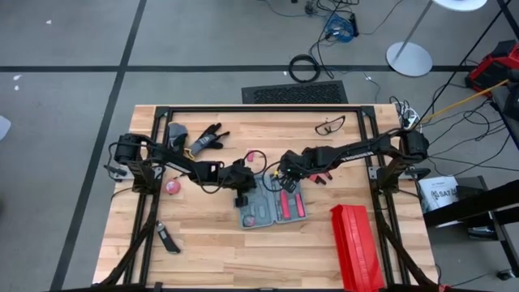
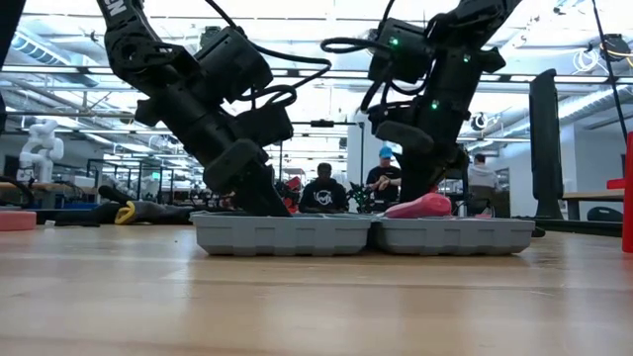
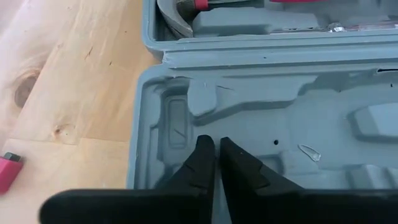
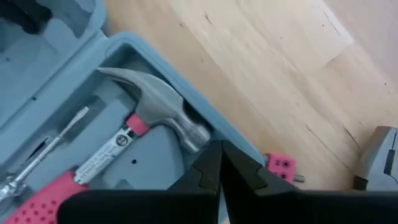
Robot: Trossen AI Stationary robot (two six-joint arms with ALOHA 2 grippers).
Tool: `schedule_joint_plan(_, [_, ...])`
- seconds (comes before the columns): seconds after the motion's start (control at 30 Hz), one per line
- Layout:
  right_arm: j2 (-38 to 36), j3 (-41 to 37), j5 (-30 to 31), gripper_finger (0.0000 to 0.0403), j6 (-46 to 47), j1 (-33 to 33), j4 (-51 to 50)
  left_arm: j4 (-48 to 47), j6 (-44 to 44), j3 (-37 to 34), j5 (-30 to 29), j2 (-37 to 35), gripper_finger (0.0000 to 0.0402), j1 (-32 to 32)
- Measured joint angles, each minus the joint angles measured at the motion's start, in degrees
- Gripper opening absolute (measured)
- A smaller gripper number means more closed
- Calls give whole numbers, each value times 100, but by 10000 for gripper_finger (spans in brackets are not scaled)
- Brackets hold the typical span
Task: Prefit tool cases
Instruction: Put the red hammer into the gray prefit tools case
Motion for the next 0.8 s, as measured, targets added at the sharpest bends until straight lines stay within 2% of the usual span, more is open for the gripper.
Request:
schedule_joint_plan(0.13, [104, 0, 1, 0, -18, -26, 15, -3, -15, 0, -120, 2, 5, -7])
schedule_joint_plan(0.43, [581, 0, -184, 0, -151, -35, 471, -59, -19, -9, -94, -1, 1, 33])
schedule_joint_plan(0.8, [549, 18, -246, 0, -210, -39, 918, -68, -17, -13, -74, -1, 1, 26])
